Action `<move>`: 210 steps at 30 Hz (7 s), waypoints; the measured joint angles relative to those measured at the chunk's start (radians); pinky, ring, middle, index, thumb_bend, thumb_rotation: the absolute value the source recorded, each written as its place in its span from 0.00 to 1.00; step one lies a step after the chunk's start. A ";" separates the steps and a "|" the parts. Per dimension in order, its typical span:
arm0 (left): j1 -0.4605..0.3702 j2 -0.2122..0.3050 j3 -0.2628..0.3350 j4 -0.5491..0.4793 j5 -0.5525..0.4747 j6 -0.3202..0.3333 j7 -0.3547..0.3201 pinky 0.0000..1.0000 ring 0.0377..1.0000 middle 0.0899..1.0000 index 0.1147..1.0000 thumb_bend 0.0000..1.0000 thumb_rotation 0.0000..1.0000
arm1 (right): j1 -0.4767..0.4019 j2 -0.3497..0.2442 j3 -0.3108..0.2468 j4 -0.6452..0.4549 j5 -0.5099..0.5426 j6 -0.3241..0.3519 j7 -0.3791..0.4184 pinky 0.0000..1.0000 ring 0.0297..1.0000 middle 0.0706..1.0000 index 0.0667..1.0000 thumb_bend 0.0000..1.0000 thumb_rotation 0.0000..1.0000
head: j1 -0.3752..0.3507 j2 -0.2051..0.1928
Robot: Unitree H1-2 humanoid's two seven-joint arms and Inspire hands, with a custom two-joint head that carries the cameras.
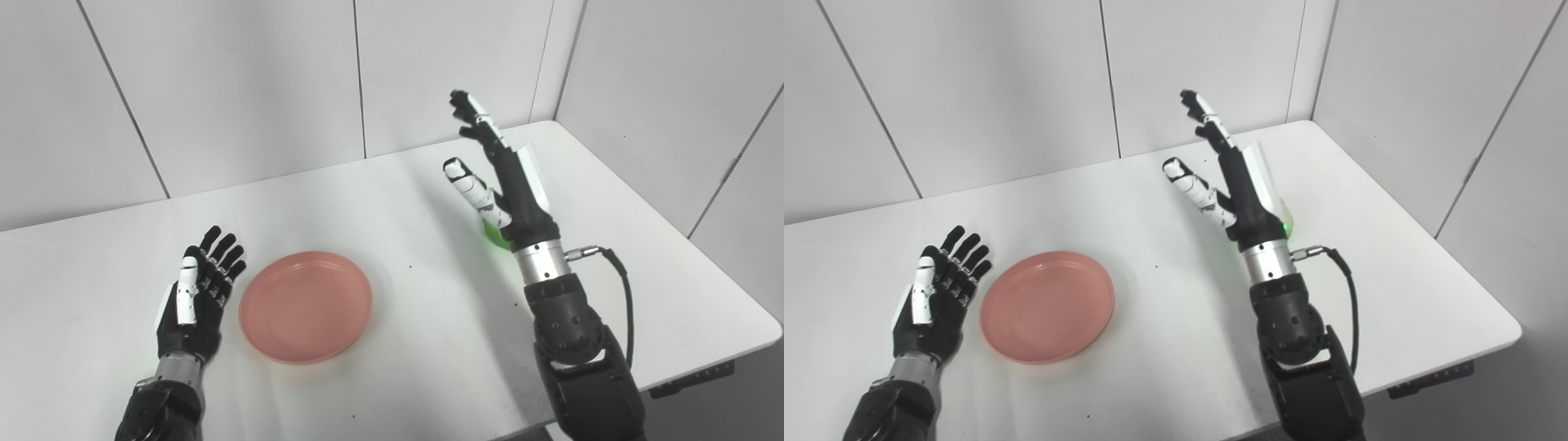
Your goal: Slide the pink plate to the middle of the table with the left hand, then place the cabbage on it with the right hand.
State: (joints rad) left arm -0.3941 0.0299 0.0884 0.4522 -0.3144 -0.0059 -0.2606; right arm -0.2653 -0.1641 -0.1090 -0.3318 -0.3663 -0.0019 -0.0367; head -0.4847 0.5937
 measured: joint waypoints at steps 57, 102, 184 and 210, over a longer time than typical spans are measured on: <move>-0.006 0.077 0.042 0.018 -0.052 0.017 -0.071 0.91 0.88 0.88 0.87 0.47 1.00 | -0.032 -0.269 0.079 0.232 -0.248 0.469 0.235 0.79 0.93 1.00 1.00 1.00 0.46 | -0.077 0.092; 0.040 0.097 0.038 -0.058 -0.069 0.052 -0.080 0.89 0.87 0.88 0.87 0.47 1.00 | -0.128 -0.326 0.088 0.456 -0.151 0.470 0.283 0.80 0.83 0.84 0.89 1.00 0.24 | -0.074 0.137; 0.081 -0.142 -0.122 -0.195 0.191 0.091 0.201 0.88 0.89 0.90 0.90 0.44 1.00 | -0.316 -0.049 0.406 0.403 0.009 0.332 0.263 0.33 0.39 0.41 0.48 0.52 0.00 | 0.508 0.153; 0.084 -0.141 -0.125 -0.230 0.191 0.153 0.201 0.88 0.89 0.90 0.90 0.45 1.00 | -0.215 -0.076 0.503 0.409 -0.107 0.238 0.279 0.35 0.39 0.39 0.49 0.52 0.00 | 0.449 0.196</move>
State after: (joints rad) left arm -0.3105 -0.1115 -0.0368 0.2218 -0.1231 0.1472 -0.0592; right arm -0.4803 -0.2399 0.3936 0.0776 -0.4730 0.2361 0.2426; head -0.0353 0.7900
